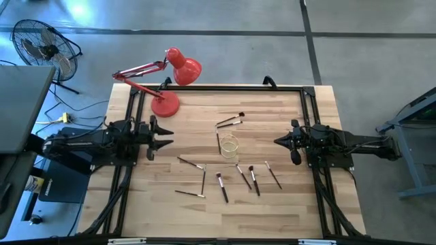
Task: Put items in baskets/containers
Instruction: Put the eyeshadow brush into the wire organizer
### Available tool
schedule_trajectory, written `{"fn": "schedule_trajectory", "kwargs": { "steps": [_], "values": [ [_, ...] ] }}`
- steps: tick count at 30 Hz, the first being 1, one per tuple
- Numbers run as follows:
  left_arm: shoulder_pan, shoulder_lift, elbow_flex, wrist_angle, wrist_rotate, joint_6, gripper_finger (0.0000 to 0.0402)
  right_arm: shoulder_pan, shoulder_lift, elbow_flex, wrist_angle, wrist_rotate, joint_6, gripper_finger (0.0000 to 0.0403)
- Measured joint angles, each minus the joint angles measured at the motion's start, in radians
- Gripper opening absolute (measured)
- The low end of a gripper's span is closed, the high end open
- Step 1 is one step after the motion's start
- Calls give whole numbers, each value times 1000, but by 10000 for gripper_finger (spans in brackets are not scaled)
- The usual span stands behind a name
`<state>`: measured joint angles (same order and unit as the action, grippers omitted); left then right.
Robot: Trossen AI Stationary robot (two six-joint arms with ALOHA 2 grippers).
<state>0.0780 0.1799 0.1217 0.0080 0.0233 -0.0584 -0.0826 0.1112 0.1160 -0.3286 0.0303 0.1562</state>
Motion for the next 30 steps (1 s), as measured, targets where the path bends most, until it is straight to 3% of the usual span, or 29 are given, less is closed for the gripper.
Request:
{"fn": "schedule_trajectory", "kwargs": {
  "steps": [12,21,30],
  "values": [
    [0,477,218,-19,35,3,161,0,0,0,0,0,0,0],
    [-2,767,426,-205,81,54,161,0,0,0,0,0,0,1],
    [-119,1083,590,-304,75,128,161,0,0,0,0,0,0,1]
  ]
}}
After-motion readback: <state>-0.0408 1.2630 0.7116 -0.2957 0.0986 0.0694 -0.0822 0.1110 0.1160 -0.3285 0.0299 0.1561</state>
